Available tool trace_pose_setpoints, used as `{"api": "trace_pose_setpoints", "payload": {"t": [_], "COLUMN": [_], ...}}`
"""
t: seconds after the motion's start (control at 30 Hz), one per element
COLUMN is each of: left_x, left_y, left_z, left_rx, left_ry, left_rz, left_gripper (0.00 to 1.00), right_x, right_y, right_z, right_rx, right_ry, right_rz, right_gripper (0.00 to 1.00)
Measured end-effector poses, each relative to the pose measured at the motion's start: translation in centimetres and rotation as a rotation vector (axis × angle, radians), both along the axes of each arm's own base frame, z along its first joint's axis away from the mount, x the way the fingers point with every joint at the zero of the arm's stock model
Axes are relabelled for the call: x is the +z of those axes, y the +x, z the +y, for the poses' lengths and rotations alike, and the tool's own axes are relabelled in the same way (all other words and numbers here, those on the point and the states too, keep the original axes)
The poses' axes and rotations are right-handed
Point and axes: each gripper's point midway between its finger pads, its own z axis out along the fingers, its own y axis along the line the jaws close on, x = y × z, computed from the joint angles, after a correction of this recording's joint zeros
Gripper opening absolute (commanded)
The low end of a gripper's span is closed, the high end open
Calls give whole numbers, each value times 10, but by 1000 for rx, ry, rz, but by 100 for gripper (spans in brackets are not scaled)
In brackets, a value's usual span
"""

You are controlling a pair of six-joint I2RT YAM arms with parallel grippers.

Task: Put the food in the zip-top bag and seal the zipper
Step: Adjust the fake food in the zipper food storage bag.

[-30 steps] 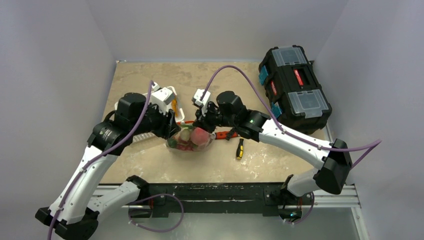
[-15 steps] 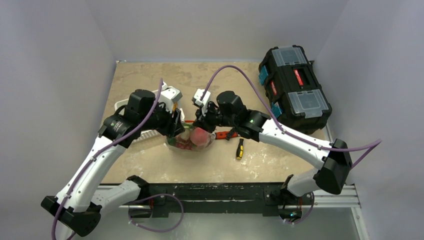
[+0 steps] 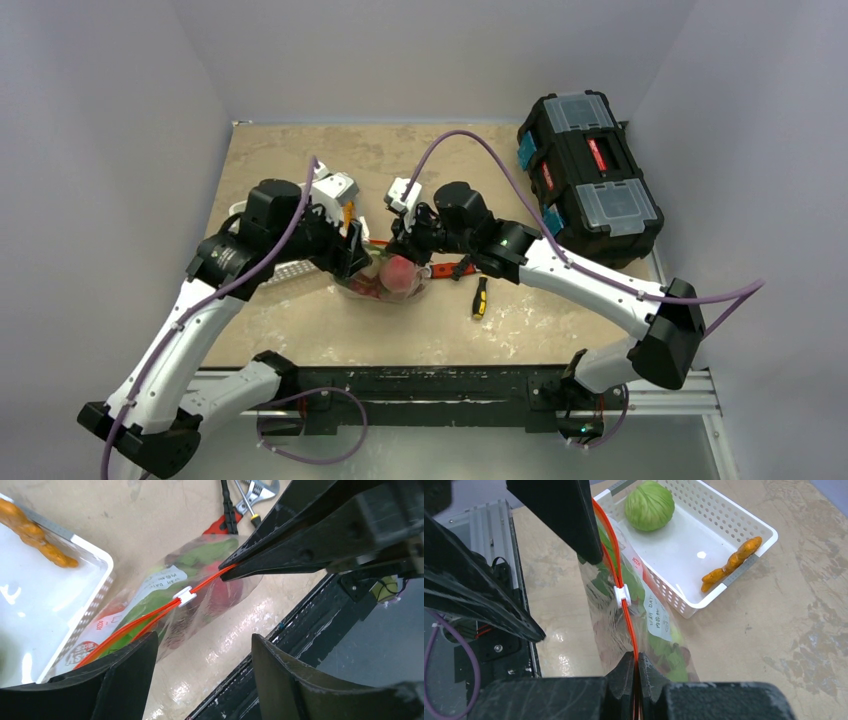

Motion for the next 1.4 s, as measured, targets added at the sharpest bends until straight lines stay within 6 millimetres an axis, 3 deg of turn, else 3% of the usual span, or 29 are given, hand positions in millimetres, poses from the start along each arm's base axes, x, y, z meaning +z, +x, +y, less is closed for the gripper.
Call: {"api": "trace_pose_setpoints", "payload": {"t": [0.13,0.23,0.73,1.03,1.4], "left_x": [25,28,12,-12,-16], "left_y": [2,2,9,4,4], "left_z": [5,8,5,3,-6], "left_rx": [13,14,-10,-29,-47], "left_ry": [-34,-32,5,15,-25], "left_rz": [-69,-81,-35,25,57], "left_gripper": [69,69,68,68,72], "right_x": [0,0,0,0,-1], "right_y": [0,0,-3,-4,-4], "right_z": [0,0,1,1,1], "right_rx": [2,2,19,23,23], "right_ry": [0,0,4,4,2], "right_rz": [1,1,7,10,11], "right_gripper": [0,0,0,0,0]}}
